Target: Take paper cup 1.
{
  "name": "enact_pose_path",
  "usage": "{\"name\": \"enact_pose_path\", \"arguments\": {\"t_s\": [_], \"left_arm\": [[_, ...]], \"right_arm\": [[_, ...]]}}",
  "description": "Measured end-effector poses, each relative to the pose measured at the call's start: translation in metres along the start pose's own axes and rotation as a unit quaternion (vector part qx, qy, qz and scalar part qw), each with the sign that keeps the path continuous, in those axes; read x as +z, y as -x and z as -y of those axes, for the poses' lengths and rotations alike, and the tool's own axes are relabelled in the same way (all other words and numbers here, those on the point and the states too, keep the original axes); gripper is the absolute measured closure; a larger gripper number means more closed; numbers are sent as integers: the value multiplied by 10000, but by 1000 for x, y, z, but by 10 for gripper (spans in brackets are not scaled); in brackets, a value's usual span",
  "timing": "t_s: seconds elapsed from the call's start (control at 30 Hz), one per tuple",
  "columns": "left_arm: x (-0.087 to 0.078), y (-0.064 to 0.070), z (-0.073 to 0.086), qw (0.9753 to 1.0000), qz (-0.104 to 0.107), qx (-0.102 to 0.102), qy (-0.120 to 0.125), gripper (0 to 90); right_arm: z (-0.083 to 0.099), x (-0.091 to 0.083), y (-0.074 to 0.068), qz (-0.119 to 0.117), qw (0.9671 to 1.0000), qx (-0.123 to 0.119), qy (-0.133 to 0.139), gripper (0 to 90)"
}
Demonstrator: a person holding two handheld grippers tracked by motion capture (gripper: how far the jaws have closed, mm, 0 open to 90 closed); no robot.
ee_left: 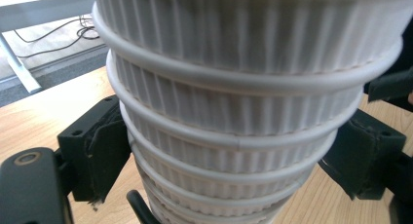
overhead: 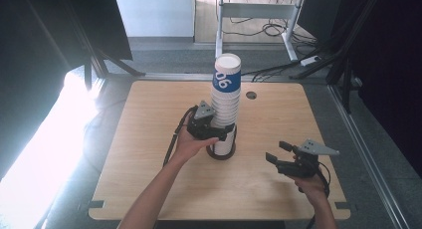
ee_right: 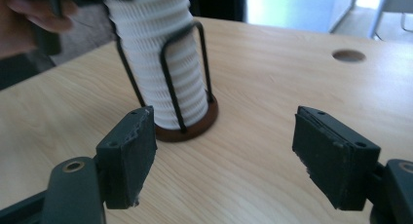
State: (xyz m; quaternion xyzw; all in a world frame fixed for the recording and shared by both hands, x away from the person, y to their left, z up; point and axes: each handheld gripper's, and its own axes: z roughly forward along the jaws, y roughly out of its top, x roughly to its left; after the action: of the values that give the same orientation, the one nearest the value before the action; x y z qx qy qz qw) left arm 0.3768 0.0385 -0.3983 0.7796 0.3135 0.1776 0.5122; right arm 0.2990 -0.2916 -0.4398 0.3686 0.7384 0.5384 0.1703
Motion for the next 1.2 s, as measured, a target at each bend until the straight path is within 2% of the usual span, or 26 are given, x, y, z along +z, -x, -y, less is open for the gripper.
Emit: {"name": "enact_pose_path", "arguments": {"t_s": [0.03,0.13,0.17,0.23,0.27,0.3,0.33,0.37,0.5,0.57,0.6,0.7,0.73,0.87,1.2], "left_arm": [[0,0,0,10000,0,0,0,129],[0,0,0,10000,-12,25,-3,131],[0,0,0,10000,-15,27,1,131],[0,0,0,10000,-14,25,8,131],[0,0,0,10000,-14,24,10,131],[0,0,0,10000,-14,24,11,131],[0,0,0,10000,-16,30,8,131],[0,0,0,10000,-16,30,8,131],[0,1,0,10000,-20,31,15,131],[0,1,0,10000,-21,29,17,131],[0,1,0,10000,-22,26,16,131],[0,0,0,10000,-20,48,2,131],[0,0,0,10000,-20,48,2,131],[0,1,0,10000,-24,30,10,132],[-1,1,0,10000,-1,11,8,132]], "right_arm": [[0,0,0,0,10000,0,0,241],[-24,-4,-2,-144,9998,-131,98,244],[-24,-4,-2,-144,9998,-131,98,244],[-38,-6,-3,-197,9995,-204,140,243],[-53,-8,-4,-314,9989,-279,194,244],[-53,-8,-4,-314,9989,-279,194,244],[-67,-9,-6,-416,9981,-397,221,245],[-67,-9,-6,-416,9981,-397,221,245],[-101,-7,-10,-553,9964,-569,300,246],[-106,-6,-11,-567,9961,-602,297,246],[-120,-2,-16,-609,9951,-714,297,245],[-134,2,-22,-653,9939,-838,304,241],[-134,2,-22,-653,9939,-838,304,241],[-155,14,-30,-744,9928,-891,299,235],[-180,32,-38,-1001,9898,-944,380,236]]}}
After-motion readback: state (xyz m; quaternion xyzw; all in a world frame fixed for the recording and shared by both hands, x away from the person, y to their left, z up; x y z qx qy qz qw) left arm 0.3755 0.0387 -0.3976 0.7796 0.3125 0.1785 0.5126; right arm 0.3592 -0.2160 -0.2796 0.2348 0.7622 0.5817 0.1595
